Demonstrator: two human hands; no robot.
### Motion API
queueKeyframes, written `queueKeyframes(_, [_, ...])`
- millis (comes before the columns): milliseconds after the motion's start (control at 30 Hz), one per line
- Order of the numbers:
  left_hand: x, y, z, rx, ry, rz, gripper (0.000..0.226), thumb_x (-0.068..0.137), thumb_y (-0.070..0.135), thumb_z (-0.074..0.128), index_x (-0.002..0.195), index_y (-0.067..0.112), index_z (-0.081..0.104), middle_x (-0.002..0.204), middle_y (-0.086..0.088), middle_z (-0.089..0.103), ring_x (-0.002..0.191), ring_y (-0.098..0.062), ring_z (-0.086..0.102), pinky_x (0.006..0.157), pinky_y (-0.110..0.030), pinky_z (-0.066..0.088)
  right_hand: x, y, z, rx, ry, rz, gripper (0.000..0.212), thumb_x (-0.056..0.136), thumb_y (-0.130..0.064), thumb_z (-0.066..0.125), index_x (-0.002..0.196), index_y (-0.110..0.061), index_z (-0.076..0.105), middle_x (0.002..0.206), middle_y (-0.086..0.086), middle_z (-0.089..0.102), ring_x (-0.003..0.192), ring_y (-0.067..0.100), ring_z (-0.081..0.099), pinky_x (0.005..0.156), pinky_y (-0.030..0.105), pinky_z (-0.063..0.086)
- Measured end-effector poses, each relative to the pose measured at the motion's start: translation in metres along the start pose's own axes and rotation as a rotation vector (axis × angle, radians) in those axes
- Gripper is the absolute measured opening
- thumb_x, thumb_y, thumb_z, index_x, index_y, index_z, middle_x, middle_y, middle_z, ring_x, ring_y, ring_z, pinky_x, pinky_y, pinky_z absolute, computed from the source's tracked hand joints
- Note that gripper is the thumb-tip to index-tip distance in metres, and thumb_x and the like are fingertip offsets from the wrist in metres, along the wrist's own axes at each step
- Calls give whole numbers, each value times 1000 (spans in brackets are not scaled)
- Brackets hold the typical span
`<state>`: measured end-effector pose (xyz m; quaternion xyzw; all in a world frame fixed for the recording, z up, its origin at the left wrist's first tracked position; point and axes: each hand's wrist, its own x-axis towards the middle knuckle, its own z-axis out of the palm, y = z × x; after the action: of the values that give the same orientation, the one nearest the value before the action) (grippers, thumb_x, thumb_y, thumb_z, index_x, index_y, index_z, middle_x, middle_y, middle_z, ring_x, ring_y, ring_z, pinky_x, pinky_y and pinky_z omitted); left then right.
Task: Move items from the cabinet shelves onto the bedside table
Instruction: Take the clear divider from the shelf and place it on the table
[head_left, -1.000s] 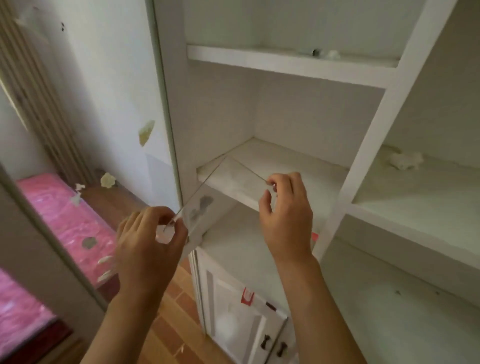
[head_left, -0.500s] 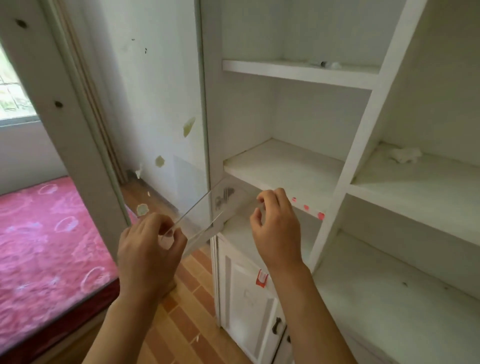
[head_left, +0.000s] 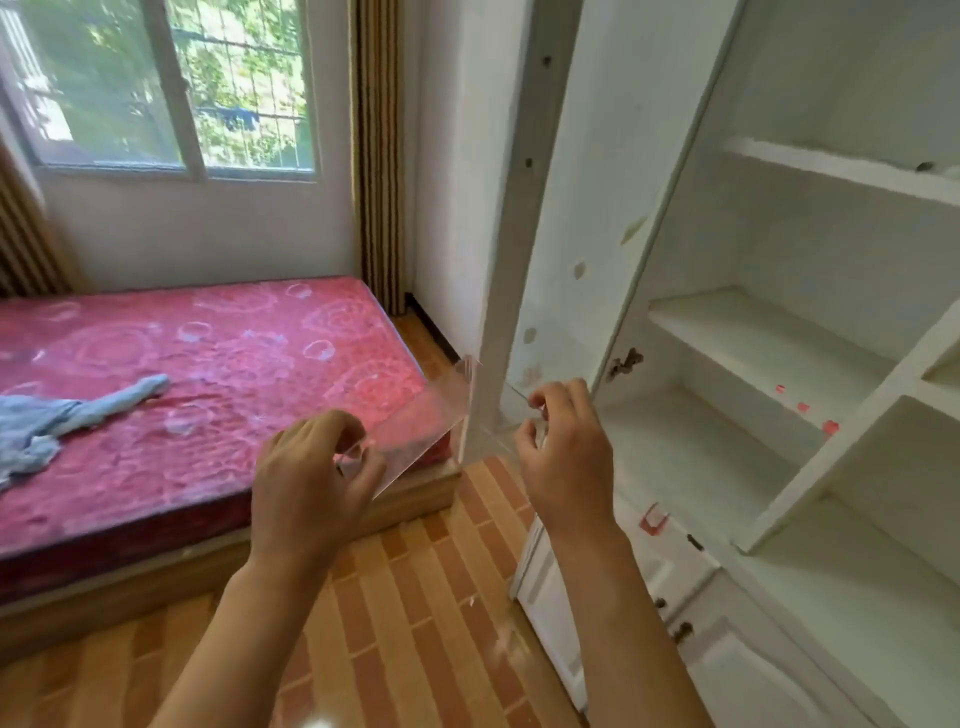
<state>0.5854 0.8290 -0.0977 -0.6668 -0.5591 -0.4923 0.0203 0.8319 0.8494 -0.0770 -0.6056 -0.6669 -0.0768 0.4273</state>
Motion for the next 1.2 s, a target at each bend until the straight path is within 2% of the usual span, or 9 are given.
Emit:
queueKeyframes(167, [-34,-59,-101,83,94,-125,10,82,24,68,85,16,63,75,9,60,69,-17,54,71,-38,44,-23,-104,46,114,-72,-111,22,88,-4,68,102,-17,58,105,1,53,84,23,61,67,44,58])
queueKeyframes(267, [-51,-89,-162,153,144,-167,9,84,22,70,87,16,64,78,5,64,70,-20,59,68,-39,48,-36,-164,71,165,-133,-184,23,89,-9,69,107,-19,58,109,1,55,89,24,64,71,45,59])
queueKeyframes(400, [-76,-116,-236,248,251,-223,20,82,9,82,84,16,63,75,6,63,65,-17,58,71,-41,50,-56,-245,95,267,-171,-269,25,84,-3,73,104,-13,62,104,4,58,83,23,61,65,37,53])
queueKeyframes(567, [-107,-148,-306,326,364,-301,15,88,16,76,82,17,63,72,9,60,61,-17,56,77,-49,53,-77,-326,120,402,-244,-398,27,83,1,73,104,-12,61,105,2,56,78,21,59,61,36,54])
queueKeyframes(700, [-126,-167,-346,397,420,-387,22,86,14,81,84,21,60,73,12,57,65,-12,54,78,-50,53,-89,-380,139,458,-293,-483,28,83,2,76,106,-10,63,106,1,57,75,16,60,61,24,47])
queueKeyframes(867, [-145,-191,-378,502,472,-471,20,87,16,79,85,20,60,74,9,59,68,-16,54,77,-45,50,-102,-434,178,545,-371,-552,30,84,0,75,109,-12,63,110,-1,58,82,21,64,65,37,58])
queueKeyframes(967, [-153,-214,-395,556,505,-538,19,87,16,80,86,20,61,76,7,60,71,-19,57,76,-46,52,-109,-466,206,589,-419,-594,30,83,0,74,108,-12,63,109,-2,58,82,21,63,64,35,55])
queueKeyframes(1067, [-157,-237,-412,613,510,-586,16,90,19,78,91,20,62,81,6,62,75,-18,60,75,-49,57,-115,-501,238,626,-486,-624,28,83,-1,73,106,-12,62,108,-3,57,78,20,60,62,30,45])
queueKeyframes(1200, [-148,-268,-431,696,553,-658,17,89,17,79,89,20,63,81,4,65,73,-18,62,75,-44,59,-116,-545,281,682,-553,-660,25,85,-5,71,105,-14,60,107,-4,56,79,20,58,62,35,48])
